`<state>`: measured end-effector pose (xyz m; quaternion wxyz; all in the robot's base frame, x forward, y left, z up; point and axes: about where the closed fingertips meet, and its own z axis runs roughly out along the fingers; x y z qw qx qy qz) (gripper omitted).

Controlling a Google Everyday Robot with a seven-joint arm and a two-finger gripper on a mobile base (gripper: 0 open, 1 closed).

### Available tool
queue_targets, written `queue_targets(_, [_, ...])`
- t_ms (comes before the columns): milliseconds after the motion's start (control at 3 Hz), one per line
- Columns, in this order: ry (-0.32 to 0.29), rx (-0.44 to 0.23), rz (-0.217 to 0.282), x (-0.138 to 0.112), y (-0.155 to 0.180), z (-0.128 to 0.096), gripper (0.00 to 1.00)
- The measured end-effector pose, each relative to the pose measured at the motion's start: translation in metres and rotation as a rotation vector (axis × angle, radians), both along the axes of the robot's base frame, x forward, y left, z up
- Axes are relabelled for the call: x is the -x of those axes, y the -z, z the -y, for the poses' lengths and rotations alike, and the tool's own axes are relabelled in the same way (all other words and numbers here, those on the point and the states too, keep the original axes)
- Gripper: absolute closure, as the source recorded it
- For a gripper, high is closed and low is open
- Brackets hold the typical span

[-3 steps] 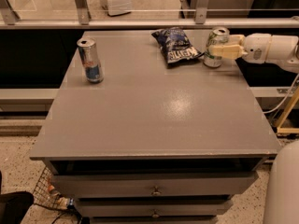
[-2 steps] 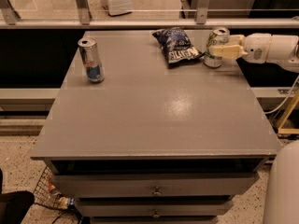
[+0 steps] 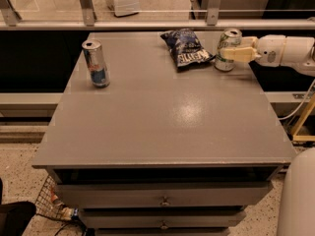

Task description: Move 7up can near blue chip bag

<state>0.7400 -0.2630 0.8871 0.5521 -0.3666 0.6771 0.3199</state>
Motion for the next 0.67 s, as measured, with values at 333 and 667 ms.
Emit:
queue_targets(333, [0.000, 0.000, 0.000, 0.0000, 0.0000, -0.0001, 0.15])
queue_targets(667, [-0.005, -0.001, -0.001, -0.0012, 0.0009, -0.0034, 0.00])
